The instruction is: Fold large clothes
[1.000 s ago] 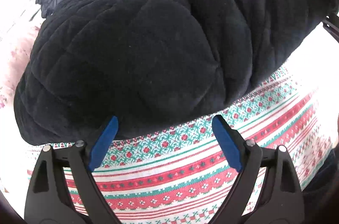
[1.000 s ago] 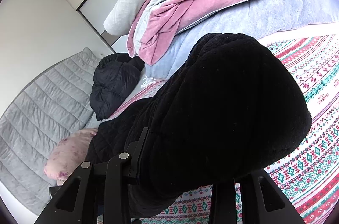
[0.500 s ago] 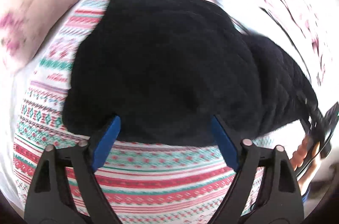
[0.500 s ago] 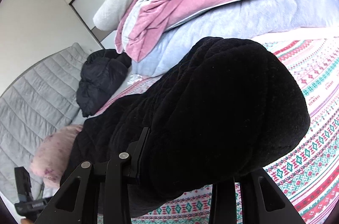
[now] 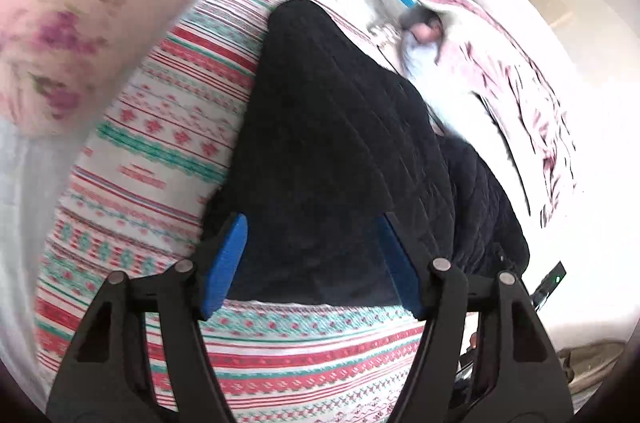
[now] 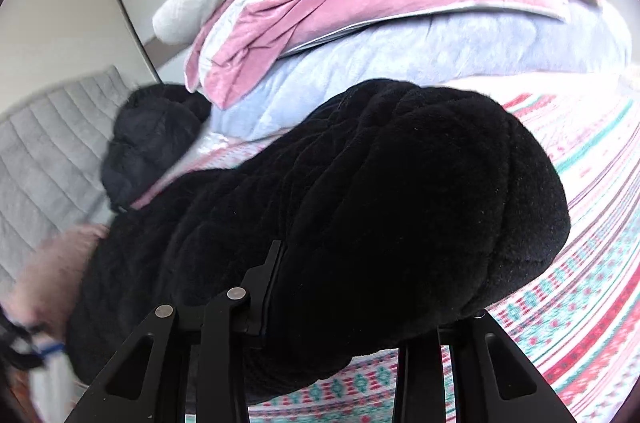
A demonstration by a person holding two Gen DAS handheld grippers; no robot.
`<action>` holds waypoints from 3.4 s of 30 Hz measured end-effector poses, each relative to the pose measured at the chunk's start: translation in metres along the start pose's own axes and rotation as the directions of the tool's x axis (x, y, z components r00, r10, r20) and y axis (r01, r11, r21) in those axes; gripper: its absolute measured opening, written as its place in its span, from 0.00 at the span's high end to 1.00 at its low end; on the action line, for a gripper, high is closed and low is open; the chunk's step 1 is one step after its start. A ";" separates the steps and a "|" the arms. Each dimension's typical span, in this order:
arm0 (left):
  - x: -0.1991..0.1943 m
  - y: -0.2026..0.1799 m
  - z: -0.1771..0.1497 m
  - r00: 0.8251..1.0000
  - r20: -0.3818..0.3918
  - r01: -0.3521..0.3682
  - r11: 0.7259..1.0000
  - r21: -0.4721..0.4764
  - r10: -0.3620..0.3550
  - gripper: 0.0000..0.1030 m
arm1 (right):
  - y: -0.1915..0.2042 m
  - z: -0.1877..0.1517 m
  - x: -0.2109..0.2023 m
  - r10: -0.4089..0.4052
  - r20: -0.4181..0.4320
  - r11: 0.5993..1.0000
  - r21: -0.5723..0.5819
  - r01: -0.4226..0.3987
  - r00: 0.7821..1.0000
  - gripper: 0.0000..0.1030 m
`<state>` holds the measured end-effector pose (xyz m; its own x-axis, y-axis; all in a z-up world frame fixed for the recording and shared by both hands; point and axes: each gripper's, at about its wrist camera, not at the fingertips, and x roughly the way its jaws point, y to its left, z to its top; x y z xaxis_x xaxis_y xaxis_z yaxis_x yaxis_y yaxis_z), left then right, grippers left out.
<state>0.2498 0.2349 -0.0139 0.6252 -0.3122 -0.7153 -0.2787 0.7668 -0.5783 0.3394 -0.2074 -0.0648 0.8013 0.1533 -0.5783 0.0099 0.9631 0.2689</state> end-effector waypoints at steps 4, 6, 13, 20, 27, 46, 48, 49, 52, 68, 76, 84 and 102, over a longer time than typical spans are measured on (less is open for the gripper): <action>-0.023 0.028 0.016 0.996 0.060 0.066 0.993 -0.096 -0.060 0.33 | 0.053 0.007 -0.020 -0.143 0.126 0.958 -0.230 0.169 0.982 0.72; -0.035 0.041 0.020 0.994 0.095 0.060 0.991 -0.118 -0.049 0.33 | 0.091 0.004 -0.029 -0.202 0.231 0.892 -0.359 0.276 0.952 0.73; -0.043 0.063 0.032 0.987 0.142 0.099 0.981 -0.169 -0.075 0.33 | 0.277 -0.102 -0.061 0.072 0.605 0.285 -0.774 0.565 0.793 0.73; -0.055 0.077 0.033 0.980 0.185 0.103 0.975 -0.198 -0.066 0.33 | 0.331 -0.247 -0.009 0.207 0.385 -0.149 -0.896 0.418 0.899 0.72; -0.042 0.061 0.033 0.981 0.143 0.153 0.978 -0.138 -0.133 0.33 | 0.321 -0.254 -0.026 0.260 0.308 -0.090 -0.936 0.341 0.915 0.72; 0.006 0.001 0.027 0.990 0.047 0.123 0.983 0.138 -0.131 0.59 | 0.291 -0.221 -0.068 0.314 0.161 0.110 -0.985 0.132 0.936 0.49; 0.008 0.003 0.028 0.991 0.038 0.122 0.984 0.131 -0.128 0.59 | 0.280 -0.215 -0.081 0.312 0.160 0.152 -0.981 0.118 0.937 0.45; 0.009 0.004 0.029 0.991 0.032 0.121 0.984 0.127 -0.126 0.59 | 0.272 -0.212 -0.086 0.302 0.181 0.179 -0.975 0.131 0.936 0.44; 0.012 0.007 0.031 0.991 0.020 0.126 0.986 0.107 -0.129 0.59 | 0.251 -0.209 -0.093 0.251 0.288 0.204 -0.949 0.241 0.924 0.32; 0.013 -0.007 0.017 0.998 0.049 -0.041 0.989 0.142 0.035 0.60 | 0.218 -0.219 -0.068 0.179 0.402 -0.017 -0.911 0.411 0.898 0.67; 0.015 -0.001 0.014 0.998 0.049 -0.046 0.988 0.147 0.039 0.60 | 0.239 -0.153 -0.104 0.209 0.049 0.216 -0.976 0.003 0.977 0.44; 0.019 0.002 0.020 0.999 0.031 -0.038 0.991 0.125 0.035 0.59 | 0.229 0.014 -0.116 0.431 -0.127 0.654 -0.638 -0.406 0.893 0.46; 0.020 0.011 0.021 0.997 0.011 -0.083 0.990 0.110 0.082 0.59 | 0.359 0.028 0.101 -0.020 -0.431 0.691 -0.658 -0.299 0.902 0.52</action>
<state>0.2741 0.2491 -0.0266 0.6083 -0.2419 -0.7560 -0.2477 0.8470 -0.4704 0.4404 0.1479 -0.0046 0.4651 0.2145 -0.8589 -0.6260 0.7657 -0.1478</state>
